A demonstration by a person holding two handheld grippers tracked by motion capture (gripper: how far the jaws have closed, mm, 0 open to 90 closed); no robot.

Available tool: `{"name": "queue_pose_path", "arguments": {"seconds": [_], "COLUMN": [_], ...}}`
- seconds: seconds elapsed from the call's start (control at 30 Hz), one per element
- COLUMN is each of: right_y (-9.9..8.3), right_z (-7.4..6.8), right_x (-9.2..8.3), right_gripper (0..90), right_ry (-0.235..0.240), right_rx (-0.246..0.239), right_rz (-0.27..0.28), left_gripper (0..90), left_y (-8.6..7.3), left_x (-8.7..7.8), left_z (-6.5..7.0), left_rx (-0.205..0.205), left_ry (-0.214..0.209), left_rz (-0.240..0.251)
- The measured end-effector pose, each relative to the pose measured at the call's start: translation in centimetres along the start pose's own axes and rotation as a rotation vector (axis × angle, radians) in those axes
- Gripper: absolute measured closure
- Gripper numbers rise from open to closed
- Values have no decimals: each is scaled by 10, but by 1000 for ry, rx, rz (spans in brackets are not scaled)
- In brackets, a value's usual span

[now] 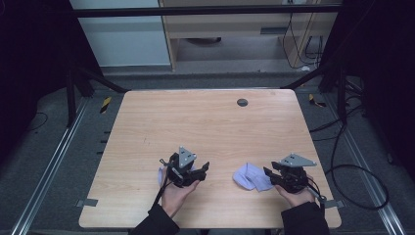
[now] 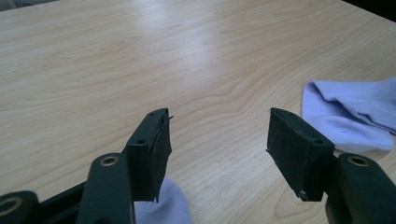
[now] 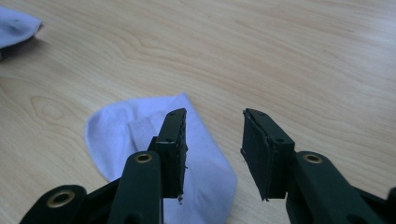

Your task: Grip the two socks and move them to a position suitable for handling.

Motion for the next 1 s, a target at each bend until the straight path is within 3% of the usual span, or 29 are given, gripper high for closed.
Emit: {"name": "queue_pose_path", "arguments": {"seconds": [0.43, 1.0], "right_y": [-15, -27], "right_z": [-10, -20], "right_x": [0, 5], "right_gripper": [635, 653], "right_ry": [57, 94], "right_rx": [-39, -65], "right_rz": [-39, -93], "left_gripper": [421, 500], "left_y": [-3, -6], "left_x": [25, 50], "left_z": [24, 48], "left_rx": [15, 35], "left_ry": [-52, -114], "left_rz": [-39, -93]}}
Point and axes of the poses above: each handheld gripper's, and its own axes: x roughly forward along the jaws, y roughly out of its top, z roughly to its right, the point moved 2 cm from there along x, roughly forward along the jaws, and after that the axes turned 13 degrees about -y, right-handed, at the moved point
